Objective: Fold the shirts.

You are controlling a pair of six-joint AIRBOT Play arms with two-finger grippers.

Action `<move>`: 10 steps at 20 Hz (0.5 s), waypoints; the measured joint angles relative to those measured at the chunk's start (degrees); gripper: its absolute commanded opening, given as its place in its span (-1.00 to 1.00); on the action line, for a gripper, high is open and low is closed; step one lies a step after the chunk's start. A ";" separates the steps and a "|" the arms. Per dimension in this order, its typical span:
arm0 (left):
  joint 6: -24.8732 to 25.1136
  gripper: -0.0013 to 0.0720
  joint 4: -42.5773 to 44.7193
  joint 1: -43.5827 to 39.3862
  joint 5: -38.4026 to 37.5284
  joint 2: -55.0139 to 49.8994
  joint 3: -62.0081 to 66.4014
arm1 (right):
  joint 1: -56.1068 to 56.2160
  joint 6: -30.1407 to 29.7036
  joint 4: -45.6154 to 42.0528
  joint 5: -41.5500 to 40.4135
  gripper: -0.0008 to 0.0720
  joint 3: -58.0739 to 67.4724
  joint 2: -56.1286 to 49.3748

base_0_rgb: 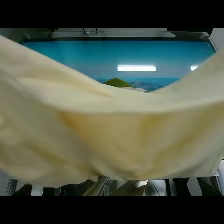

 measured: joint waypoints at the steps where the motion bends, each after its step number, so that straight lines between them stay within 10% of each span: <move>1: 1.22 -0.92 2.32 -2.97 1.49 -2.21 -1.73 | 2.62 -0.02 -1.11 0.79 -0.91 -0.90 -2.89; 10: 20.57 -0.95 8.48 -27.28 14.21 -42.60 0.31 | 21.99 5.38 -25.07 -13.00 -0.91 -5.46 -40.44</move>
